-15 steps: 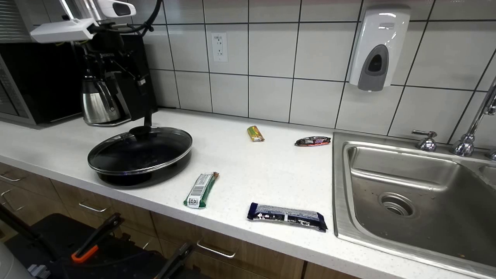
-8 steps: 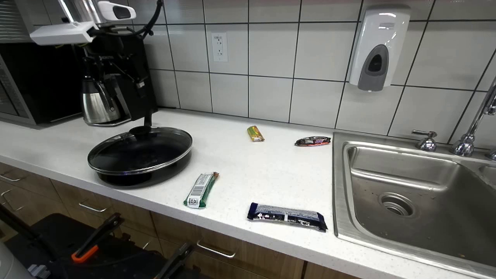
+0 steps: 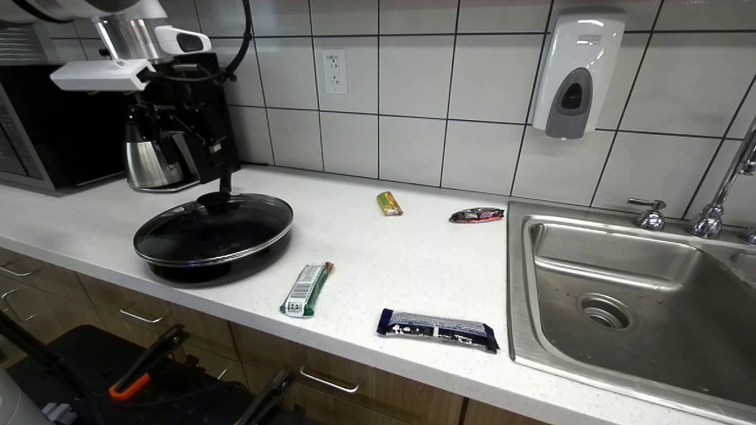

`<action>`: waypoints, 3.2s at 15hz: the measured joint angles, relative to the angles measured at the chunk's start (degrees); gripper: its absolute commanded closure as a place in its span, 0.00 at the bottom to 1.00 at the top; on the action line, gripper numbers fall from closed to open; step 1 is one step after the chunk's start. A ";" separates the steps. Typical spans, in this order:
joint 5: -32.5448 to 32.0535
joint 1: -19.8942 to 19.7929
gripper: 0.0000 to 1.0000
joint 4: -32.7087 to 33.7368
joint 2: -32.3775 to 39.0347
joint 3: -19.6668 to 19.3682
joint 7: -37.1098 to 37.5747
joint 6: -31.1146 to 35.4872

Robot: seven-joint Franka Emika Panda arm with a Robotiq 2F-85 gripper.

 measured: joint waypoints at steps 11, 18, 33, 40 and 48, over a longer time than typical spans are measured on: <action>1.03 0.05 0.00 -5.04 1.79 -1.48 -0.03 8.68; 5.16 0.37 0.00 -5.31 5.67 -4.38 -4.31 12.19; 7.48 0.90 0.00 -4.25 9.02 -5.37 -9.59 14.09; 7.46 0.91 0.00 -3.79 9.80 -5.38 -10.45 14.07; 3.70 0.90 0.00 -3.24 9.85 -5.37 -10.79 12.84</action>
